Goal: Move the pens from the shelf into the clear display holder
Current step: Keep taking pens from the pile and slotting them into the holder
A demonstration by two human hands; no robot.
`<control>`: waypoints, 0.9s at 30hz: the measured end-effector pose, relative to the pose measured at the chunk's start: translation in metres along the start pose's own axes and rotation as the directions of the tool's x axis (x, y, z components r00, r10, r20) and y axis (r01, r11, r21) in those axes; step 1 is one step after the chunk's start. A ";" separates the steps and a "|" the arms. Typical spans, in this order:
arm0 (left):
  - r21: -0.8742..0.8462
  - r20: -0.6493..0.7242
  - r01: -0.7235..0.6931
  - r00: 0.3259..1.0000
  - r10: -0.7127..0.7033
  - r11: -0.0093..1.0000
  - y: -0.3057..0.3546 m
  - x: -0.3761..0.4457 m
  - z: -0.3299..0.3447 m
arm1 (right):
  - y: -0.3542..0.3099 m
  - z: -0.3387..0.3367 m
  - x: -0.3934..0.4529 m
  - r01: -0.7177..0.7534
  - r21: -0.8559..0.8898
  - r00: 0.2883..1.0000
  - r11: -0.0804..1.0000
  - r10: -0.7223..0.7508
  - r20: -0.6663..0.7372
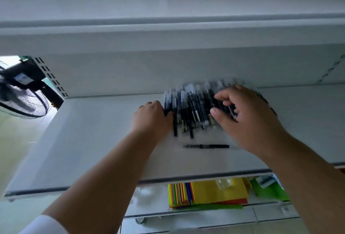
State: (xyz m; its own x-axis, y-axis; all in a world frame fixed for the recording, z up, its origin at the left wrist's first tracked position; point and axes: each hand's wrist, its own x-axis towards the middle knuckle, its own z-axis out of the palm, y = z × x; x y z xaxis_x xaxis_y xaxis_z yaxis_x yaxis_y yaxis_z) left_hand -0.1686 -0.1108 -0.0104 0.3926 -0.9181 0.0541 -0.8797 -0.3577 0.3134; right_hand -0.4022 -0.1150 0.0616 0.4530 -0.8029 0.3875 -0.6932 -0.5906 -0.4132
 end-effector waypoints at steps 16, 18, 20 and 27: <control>0.163 0.209 -0.050 0.978 0.015 0.985 0.011 0.012 -0.020 | -0.007 0.013 0.010 -0.001 0.076 1.000 0.997 0.000 0.009; 0.149 0.221 -0.051 0.975 0.017 0.988 0.009 0.012 -0.023 | -0.006 0.014 0.007 -0.006 0.081 1.000 0.997 0.004 0.021; 0.162 0.208 -0.071 0.978 0.036 0.984 0.005 0.009 -0.023 | -0.003 0.015 0.005 -0.016 0.077 1.000 0.997 0.014 0.024; 0.202 0.201 -0.074 0.979 0.033 0.976 0.007 0.006 -0.019 | -0.004 0.018 0.000 -0.034 0.084 0.999 0.996 0.032 0.026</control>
State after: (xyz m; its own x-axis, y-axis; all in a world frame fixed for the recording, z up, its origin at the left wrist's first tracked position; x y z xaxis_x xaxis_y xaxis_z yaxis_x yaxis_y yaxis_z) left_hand -0.1671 -0.1160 0.0099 0.3017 -0.9448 -0.1276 -0.9424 -0.3158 0.1101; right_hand -0.3890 -0.1138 0.0487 0.4450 -0.8230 0.3530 -0.6584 -0.5678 -0.4941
